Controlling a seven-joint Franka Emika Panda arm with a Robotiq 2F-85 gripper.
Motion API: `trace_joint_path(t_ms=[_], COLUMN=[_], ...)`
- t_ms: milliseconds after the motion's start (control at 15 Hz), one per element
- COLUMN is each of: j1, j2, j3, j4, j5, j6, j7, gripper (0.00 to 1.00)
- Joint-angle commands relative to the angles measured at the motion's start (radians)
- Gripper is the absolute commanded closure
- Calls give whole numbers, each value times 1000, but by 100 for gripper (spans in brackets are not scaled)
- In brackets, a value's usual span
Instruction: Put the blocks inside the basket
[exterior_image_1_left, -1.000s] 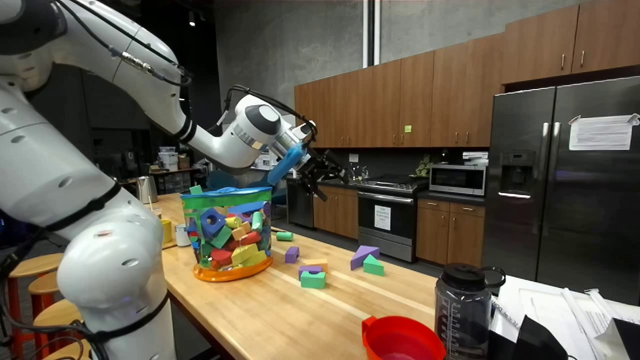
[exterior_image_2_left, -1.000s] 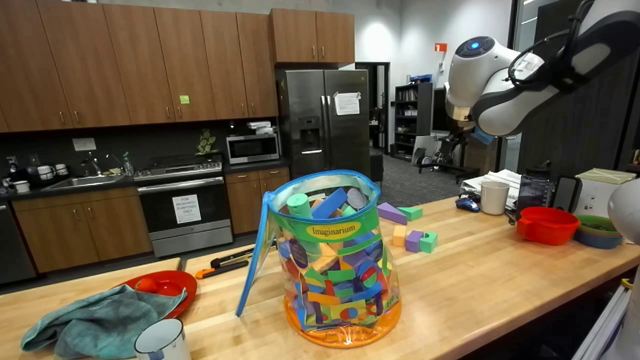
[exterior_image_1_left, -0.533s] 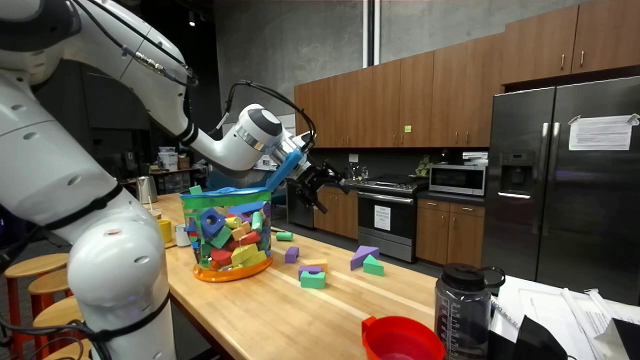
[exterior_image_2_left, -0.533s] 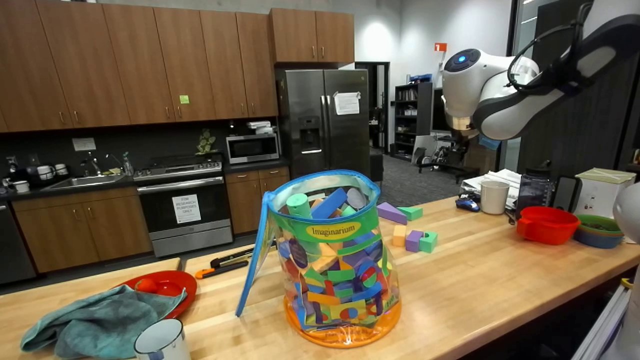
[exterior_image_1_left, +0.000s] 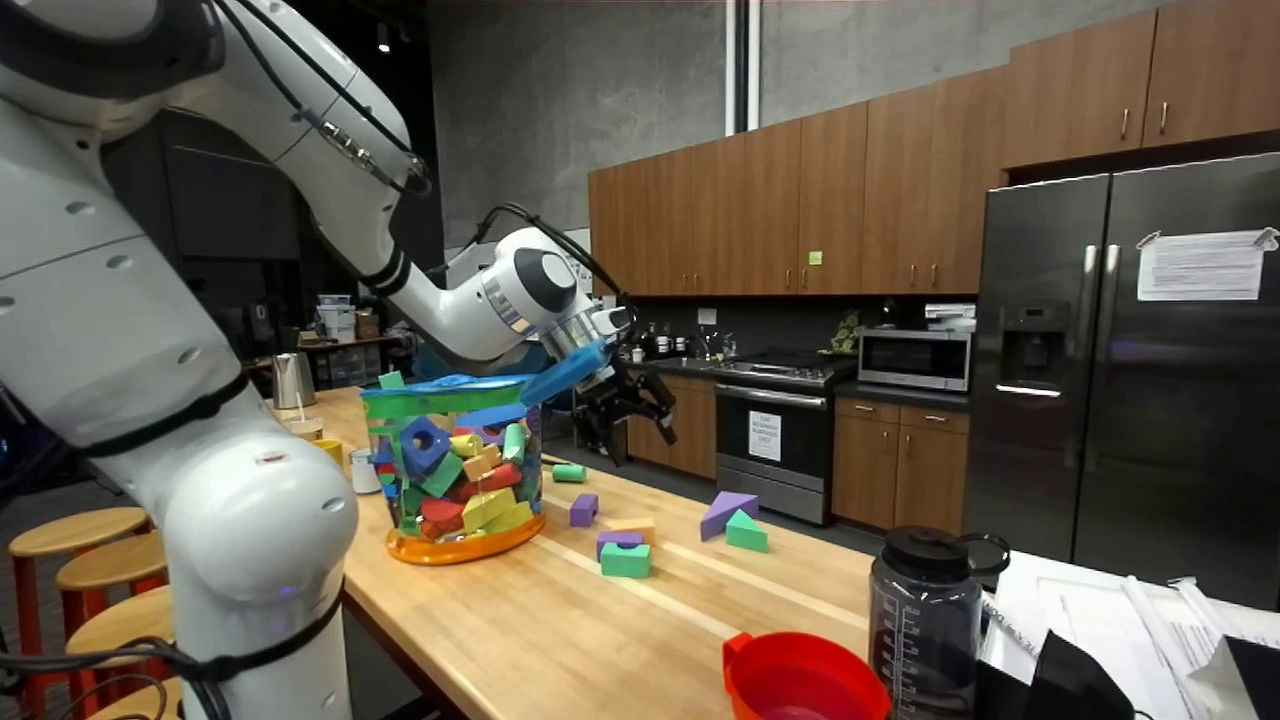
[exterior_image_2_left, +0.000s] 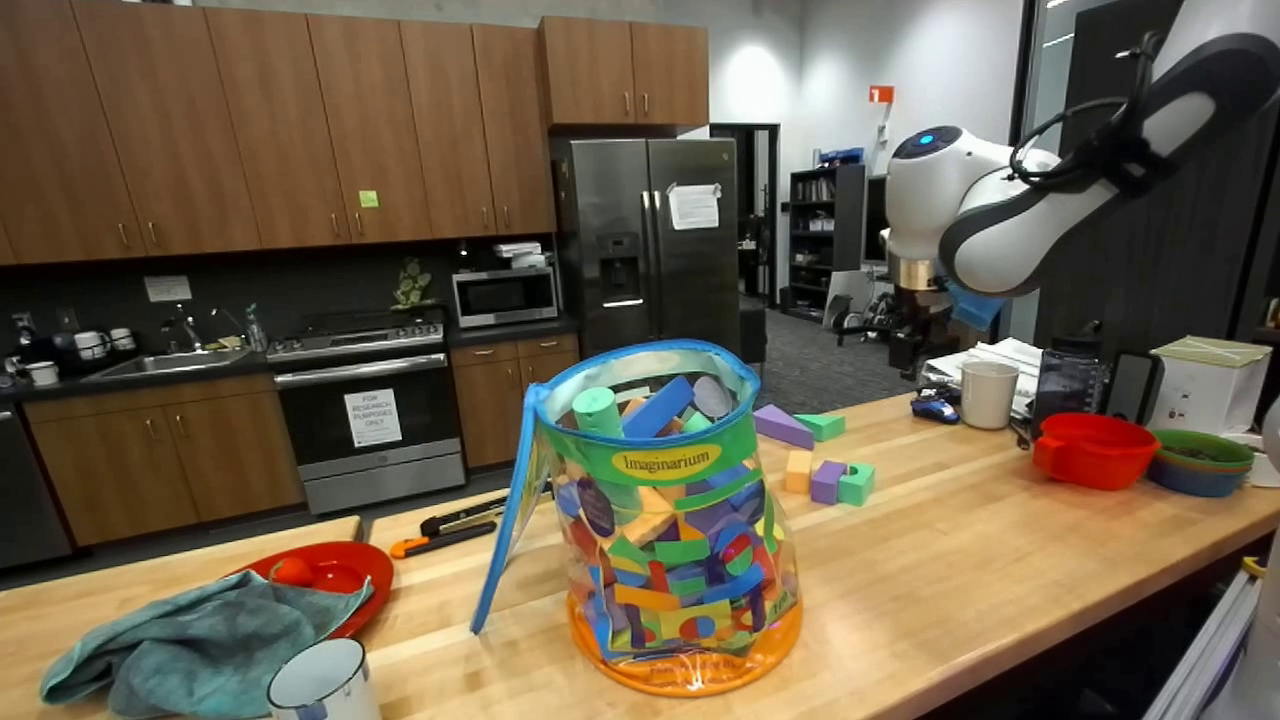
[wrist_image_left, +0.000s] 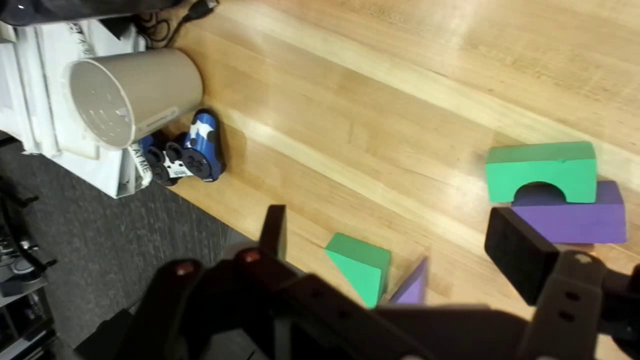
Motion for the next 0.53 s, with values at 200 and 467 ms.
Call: trace_joint_path(t_ms=[200,467], j1=[23,22], j2=[8,8], j3=[-19,-20], j4=[-2,-3], j5=[5,5], j6=[39,43], j7=[-10,-13], gripper=[0,0])
